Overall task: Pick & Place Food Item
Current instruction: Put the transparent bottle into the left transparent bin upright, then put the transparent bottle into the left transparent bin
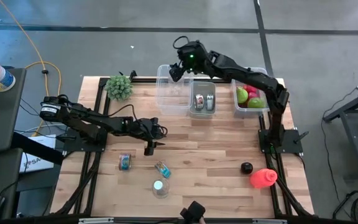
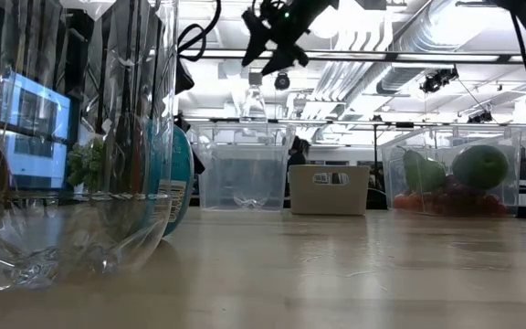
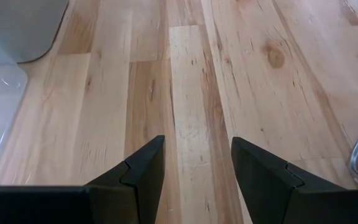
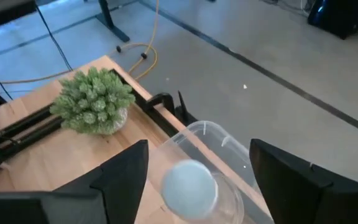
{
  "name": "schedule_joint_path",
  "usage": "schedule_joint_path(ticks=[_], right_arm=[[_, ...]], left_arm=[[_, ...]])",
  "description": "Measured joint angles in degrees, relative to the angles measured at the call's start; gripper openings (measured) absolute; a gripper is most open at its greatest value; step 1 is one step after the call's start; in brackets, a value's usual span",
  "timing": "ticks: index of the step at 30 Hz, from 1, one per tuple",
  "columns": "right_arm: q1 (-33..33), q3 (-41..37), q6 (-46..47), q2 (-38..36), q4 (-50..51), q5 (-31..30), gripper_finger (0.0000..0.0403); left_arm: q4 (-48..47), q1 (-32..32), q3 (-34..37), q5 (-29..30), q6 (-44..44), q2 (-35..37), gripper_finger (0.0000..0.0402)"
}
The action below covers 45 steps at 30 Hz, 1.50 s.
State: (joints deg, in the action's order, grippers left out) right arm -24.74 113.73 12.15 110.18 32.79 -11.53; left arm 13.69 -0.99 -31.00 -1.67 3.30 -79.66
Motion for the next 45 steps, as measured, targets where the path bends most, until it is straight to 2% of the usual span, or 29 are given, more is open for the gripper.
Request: schedule_joint_path(ticks=[12, 18, 22, 25, 28, 31, 34, 37, 41, 45], right_arm=[[2.04, 0.0, -3.69, -3.59, -3.99, -4.25, 0.0265], [5.27, 0.0, -5.26, -6.55, -7.1, 5.05, 0.0265], [9.34, 0.0, -6.6, -9.06, -4.1, 7.53, 0.0265], [13.57, 0.01, -7.77, -11.28, -0.03, 8.78, 0.0265], [18.24, 0.04, -7.8, -14.07, 8.94, 10.28, 0.0265], [23.93, 0.04, -6.29, -15.76, 19.6, 10.36, 0.0265], [30.04, 0.04, -0.44, -16.77, 31.26, 10.33, 0.0265], [37.13, -2.31, 6.26, -16.88, 38.87, 6.64, 0.0265], [45.8, -8.85, 14.25, -16.66, 37.76, 0.5, 0.0265], [53.65, -16.46, 17.54, -16.66, 27.17, -0.35, 0.0265]], left_arm=[[0.02, 0.0, 0.0, -0.02, -1.82, 0.0, 0.0176], [0.02, 0.0, 0.0, -0.02, -1.84, 0.0, 0.0176], [-0.27, -0.02, 0.0, -0.02, -1.84, 0.0, 0.0176], [-0.25, -0.02, 0.0, -0.01, -1.65, 0.0, 0.0176], [-0.64, -0.02, 0.0, 0.67, -0.34, 0.08, 0.0176], [-3.17, -0.07, 0.02, 5.6, 1.34, 0.93, 0.0176], [-7.54, -0.4, 0.04, 12.56, 2.28, 3.47, 0.0176], [-9.2, -1.5, 0.07, 14.06, 2.44, 8.2, 0.0176], [-12.76, -3.62, 0.02, 12.83, 2.46, 16.4, 0.0176], [-19.43, -6.27, 0.02, 10.15, 1.14, 25.66, 0.0176]])
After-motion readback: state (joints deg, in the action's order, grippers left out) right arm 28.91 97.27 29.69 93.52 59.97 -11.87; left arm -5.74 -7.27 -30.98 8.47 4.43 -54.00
